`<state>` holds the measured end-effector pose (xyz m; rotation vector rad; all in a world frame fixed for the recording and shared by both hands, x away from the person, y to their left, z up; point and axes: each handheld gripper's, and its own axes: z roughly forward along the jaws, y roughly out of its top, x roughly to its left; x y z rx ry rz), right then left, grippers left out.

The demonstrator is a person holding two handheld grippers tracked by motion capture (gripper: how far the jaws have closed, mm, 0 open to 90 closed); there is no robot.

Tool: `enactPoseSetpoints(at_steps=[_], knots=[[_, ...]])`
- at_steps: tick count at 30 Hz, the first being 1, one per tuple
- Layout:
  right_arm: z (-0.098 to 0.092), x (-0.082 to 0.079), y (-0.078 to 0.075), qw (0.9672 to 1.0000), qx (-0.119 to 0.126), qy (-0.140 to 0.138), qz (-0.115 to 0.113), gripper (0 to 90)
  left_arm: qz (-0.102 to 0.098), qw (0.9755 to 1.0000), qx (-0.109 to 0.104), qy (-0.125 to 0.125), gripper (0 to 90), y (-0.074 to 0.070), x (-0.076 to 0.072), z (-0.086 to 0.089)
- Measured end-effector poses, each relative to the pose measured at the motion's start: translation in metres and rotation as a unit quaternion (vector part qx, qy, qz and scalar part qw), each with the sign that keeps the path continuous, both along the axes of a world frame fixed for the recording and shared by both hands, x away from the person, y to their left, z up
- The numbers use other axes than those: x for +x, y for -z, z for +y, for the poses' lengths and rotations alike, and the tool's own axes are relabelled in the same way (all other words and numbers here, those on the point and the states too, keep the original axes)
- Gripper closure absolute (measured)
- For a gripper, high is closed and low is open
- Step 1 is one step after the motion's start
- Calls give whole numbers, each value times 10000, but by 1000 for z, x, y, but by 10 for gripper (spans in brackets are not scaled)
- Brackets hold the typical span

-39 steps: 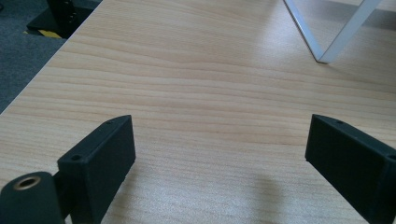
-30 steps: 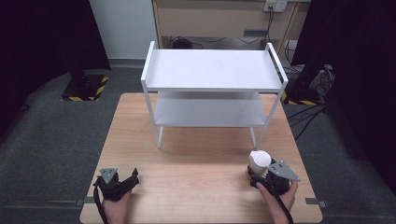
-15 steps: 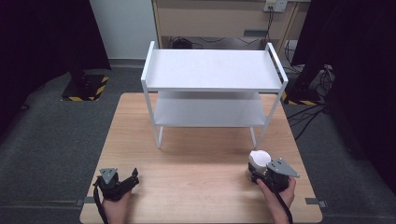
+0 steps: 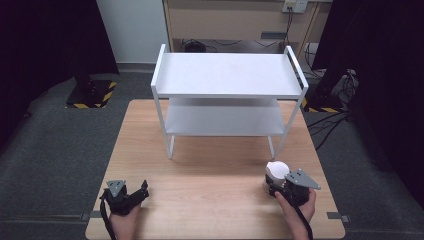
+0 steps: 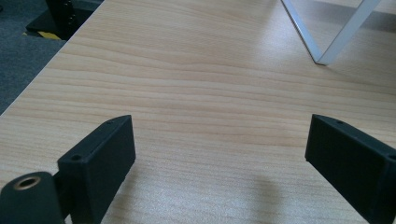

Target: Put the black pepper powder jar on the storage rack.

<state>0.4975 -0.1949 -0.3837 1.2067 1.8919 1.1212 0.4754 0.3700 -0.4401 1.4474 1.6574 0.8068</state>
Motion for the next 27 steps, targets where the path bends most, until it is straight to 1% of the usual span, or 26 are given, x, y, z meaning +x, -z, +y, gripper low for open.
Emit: enactPoseSetpoints(at_steps=[4, 7, 9, 10, 11, 12, 14, 15, 17, 21, 22, 23, 24, 25, 26, 27], knots=[[0, -2, -3, 10000, 53, 23, -67, 304, -2, 10000, 2, 14, 80, 0, 0, 0], [-1, -1, -10, 9999, 108, 5, -96, 304, -7, 10000, 4, 17, 81, 0, 0, 1], [0, -1, -12, 9999, 112, 1, -103, 304, -12, 10000, -7, 15, 80, 0, 0, 1], [1, -1, -18, 9999, 89, -8, -131, 304, -15, 10000, -20, 7, 80, 0, -1, 1], [1, -1, -18, 9999, 89, -8, -131, 304, -15, 10000, -20, 7, 80, 0, -1, 1], [1, 0, -23, 9998, 114, -24, -147, 304, -19, 10000, -28, -1, 80, 0, -1, 1], [1, 1, -26, 9998, 140, -38, -155, 304, -18, 10000, -30, -4, 81, 0, -1, 1], [3, 3, -32, 9997, 139, -48, -170, 304, -8, 10000, -27, -2, 81, 0, 0, 1], [5, 5, -39, 9997, 120, -80, -202, 304, -6, 10000, -32, -1, 82, 0, 0, 1], [7, 10, -53, 9995, 194, -131, -213, 305, -7, 10000, -40, 2, 82, 0, 0, 1], [7, 10, -53, 9995, 194, -131, -213, 305, -7, 10000, -40, 2, 82, 0, 0, 1], [8, 13, -60, 9994, 192, -160, -234, 304, -10, 10000, -42, 4, 83, 0, 0, 2], [10, 14, -63, 9994, 184, -175, -251, 304, -12, 10000, -43, 6, 83, 0, 0, 2], [10, 14, -63, 9994, 184, -175, -251, 304, -12, 10000, -43, 6, 83, 0, 0, 2], [11, 17, -70, 9992, 191, -210, -273, 304, -15, 10000, -45, 8, 83, 0, 0, 2], [12, 19, -74, 9992, 191, -233, -279, 304, -15, 10000, -48, 9, 83, 0, 0, 2]])
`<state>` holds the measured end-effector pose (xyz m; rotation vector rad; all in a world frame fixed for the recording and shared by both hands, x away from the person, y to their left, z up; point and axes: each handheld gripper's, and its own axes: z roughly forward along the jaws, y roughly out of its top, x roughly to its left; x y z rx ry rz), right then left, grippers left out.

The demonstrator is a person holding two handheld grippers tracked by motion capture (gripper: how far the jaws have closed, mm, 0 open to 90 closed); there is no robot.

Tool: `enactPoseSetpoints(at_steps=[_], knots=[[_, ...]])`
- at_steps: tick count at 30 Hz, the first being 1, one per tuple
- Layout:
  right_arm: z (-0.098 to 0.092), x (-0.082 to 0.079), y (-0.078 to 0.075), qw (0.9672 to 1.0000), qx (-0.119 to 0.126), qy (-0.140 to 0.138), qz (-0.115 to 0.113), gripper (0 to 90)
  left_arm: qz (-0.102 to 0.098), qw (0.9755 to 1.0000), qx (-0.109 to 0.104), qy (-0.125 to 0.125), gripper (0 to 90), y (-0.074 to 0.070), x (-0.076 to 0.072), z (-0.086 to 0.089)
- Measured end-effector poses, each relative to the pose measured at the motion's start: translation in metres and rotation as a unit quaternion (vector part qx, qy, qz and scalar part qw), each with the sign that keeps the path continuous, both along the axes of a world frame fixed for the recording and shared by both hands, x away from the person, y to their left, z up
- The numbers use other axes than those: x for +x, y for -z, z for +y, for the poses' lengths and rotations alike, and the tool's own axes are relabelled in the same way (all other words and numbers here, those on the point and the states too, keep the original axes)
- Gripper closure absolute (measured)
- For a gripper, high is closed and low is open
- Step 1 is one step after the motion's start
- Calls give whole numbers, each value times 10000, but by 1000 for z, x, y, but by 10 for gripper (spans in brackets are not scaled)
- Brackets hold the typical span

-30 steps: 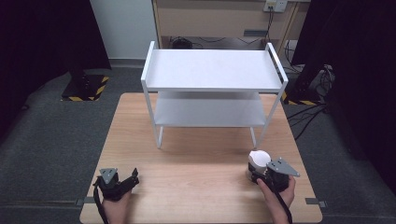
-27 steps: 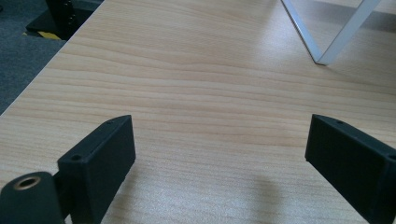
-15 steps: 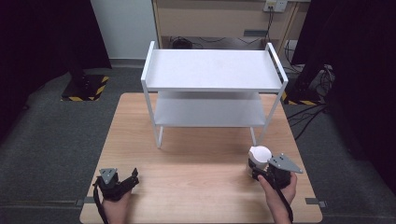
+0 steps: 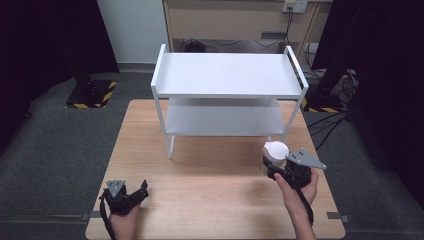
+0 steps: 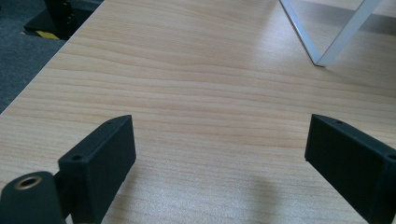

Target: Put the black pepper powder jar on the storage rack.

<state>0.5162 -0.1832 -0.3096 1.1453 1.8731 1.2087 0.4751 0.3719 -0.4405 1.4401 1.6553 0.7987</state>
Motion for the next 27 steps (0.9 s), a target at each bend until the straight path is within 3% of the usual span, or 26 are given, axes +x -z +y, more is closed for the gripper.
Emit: enactPoseSetpoints(at_steps=[13, 27], knots=[[11, 21, -38, 9999, -40, -163, 5, 305, -2, 10000, -26, 12, 84, 0, 0, 1], [19, 50, -63, 9997, -49, -183, -134, 305, -33, 10000, -53, 6, 85, 1, 0, 2]])
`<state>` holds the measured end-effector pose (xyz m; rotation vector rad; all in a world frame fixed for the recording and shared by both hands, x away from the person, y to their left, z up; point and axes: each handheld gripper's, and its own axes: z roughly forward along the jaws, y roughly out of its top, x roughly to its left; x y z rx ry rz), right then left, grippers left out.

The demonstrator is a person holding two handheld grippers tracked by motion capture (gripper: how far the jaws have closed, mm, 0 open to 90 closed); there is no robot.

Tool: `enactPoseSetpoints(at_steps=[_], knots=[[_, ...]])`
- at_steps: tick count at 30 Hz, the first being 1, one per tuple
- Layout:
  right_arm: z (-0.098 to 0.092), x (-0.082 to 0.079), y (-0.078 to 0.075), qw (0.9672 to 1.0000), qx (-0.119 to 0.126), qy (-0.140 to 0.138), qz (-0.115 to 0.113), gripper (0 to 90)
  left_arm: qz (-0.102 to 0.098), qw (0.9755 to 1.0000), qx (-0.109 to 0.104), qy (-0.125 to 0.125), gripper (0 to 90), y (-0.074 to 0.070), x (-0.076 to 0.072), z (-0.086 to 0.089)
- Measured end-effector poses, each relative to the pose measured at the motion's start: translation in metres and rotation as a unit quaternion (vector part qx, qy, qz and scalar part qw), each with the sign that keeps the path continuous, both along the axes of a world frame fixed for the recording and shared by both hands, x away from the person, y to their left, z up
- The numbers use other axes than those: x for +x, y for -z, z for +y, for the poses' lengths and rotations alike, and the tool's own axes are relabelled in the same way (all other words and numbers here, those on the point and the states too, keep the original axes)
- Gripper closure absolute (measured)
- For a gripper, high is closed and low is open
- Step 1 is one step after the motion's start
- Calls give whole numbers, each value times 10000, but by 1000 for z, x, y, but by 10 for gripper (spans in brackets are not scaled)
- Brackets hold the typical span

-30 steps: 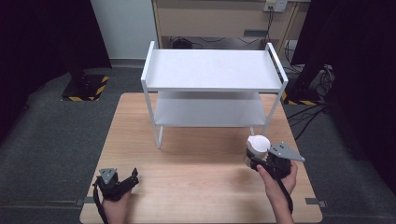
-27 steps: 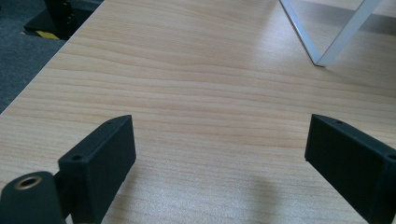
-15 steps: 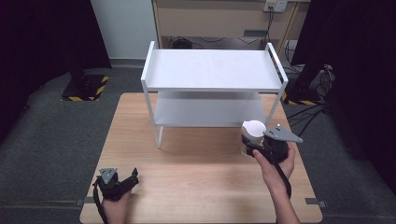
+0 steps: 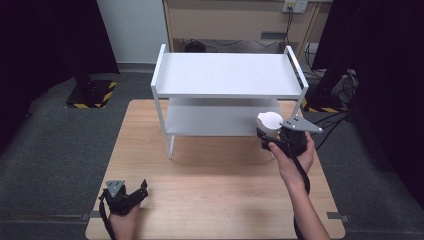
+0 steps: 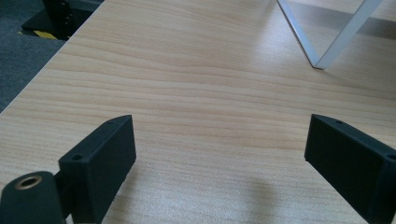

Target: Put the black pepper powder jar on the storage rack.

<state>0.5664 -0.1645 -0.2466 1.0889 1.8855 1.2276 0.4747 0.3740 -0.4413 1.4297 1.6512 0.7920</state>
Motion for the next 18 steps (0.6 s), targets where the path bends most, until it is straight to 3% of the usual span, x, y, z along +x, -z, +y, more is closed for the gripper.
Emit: enactPoseSetpoints(at_steps=[18], knots=[[10, 31, -7, 10000, 39, 53, 3, 305, -3, 10000, -29, -6, 85, 0, 1, 1]])
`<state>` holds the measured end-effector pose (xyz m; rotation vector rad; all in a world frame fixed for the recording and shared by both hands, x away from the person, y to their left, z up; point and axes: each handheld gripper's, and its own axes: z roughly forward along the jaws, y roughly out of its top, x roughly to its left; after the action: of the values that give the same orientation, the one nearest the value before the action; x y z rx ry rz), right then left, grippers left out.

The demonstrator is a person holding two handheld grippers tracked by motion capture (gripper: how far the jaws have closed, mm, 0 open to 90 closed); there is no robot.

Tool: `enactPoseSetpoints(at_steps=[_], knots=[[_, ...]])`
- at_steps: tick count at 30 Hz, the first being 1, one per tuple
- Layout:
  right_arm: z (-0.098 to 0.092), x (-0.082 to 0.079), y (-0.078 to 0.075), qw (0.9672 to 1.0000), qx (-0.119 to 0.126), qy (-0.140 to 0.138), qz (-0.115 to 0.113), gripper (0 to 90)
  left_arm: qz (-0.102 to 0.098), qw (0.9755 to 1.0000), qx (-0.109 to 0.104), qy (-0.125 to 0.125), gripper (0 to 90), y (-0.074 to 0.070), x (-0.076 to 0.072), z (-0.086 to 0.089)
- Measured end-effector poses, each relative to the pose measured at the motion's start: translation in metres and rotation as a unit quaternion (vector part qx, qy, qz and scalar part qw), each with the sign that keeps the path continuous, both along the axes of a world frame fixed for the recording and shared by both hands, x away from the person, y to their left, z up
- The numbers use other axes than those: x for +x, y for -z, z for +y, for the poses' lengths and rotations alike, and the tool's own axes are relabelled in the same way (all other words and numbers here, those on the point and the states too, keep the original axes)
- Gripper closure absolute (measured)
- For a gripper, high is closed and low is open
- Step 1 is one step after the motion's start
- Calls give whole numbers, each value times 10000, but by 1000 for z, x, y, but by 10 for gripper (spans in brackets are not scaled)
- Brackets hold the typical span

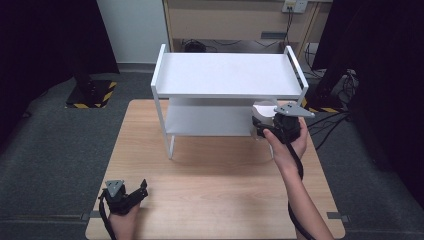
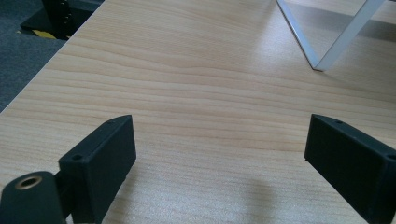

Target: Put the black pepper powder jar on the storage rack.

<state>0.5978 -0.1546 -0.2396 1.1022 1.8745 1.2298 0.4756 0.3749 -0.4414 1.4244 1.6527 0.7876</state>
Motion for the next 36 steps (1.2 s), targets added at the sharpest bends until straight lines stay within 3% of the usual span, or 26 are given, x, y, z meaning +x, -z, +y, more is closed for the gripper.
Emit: enactPoseSetpoints(at_steps=[17, 36], knots=[[4, 17, 5, 9998, -12, 179, 1, 304, 2, 10000, 12, 4, 85, 0, 0, 0], [7, 35, 12, 9992, 167, 352, -84, 305, 22, 10000, 33, -3, 86, -1, 1, -1]])
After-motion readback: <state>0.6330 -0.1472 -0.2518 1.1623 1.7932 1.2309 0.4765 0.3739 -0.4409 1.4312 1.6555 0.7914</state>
